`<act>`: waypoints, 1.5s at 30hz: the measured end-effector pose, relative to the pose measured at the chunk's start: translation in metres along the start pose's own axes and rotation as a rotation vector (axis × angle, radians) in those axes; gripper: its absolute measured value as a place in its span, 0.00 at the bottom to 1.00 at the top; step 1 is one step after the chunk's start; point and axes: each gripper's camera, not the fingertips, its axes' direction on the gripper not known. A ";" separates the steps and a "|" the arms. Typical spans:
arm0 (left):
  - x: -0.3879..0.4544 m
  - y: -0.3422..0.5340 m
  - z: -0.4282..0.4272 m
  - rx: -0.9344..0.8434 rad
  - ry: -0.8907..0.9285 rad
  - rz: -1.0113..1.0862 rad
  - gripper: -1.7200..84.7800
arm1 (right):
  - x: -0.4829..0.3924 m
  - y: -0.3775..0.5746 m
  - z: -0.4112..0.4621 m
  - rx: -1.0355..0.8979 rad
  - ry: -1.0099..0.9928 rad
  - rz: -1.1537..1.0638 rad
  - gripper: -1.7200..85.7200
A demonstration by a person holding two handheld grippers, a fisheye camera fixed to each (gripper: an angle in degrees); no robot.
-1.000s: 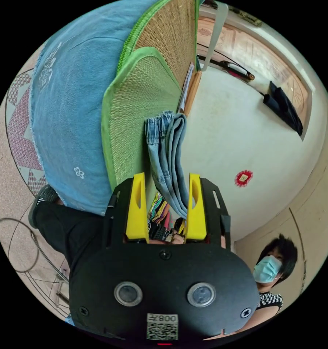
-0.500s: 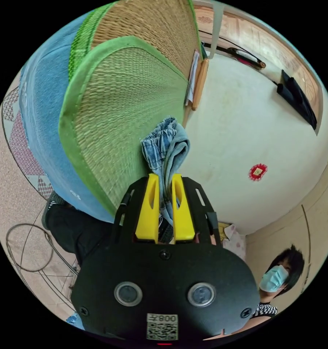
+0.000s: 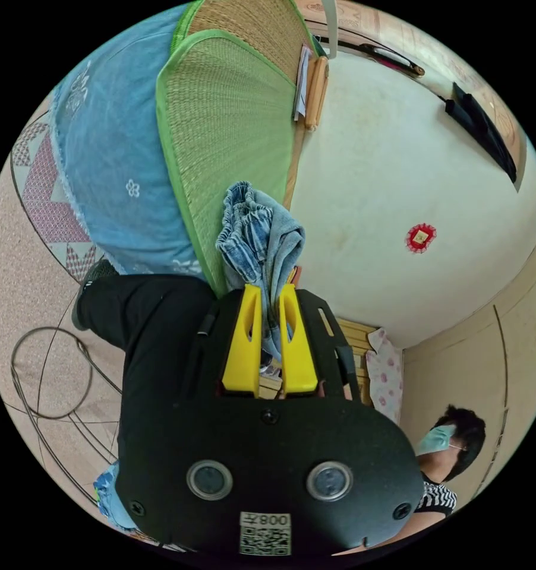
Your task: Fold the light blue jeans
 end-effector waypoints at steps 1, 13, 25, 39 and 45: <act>0.009 0.015 0.005 -0.014 -0.003 0.006 0.08 | -0.001 0.015 -0.009 0.009 0.000 -0.014 0.03; 0.142 0.145 0.122 -0.231 -0.081 0.141 0.08 | 0.018 0.163 -0.155 0.269 -0.083 -0.094 0.03; 0.381 0.271 0.419 -0.628 0.027 0.482 0.07 | -0.097 0.254 -0.451 0.667 0.072 -0.442 0.03; 0.562 0.482 0.784 -0.965 0.114 0.845 0.08 | -0.054 0.366 -0.694 1.061 0.335 -0.485 0.03; 0.510 0.500 0.854 -1.019 -0.106 0.678 0.08 | 0.166 0.326 -0.676 0.970 0.132 -0.153 0.03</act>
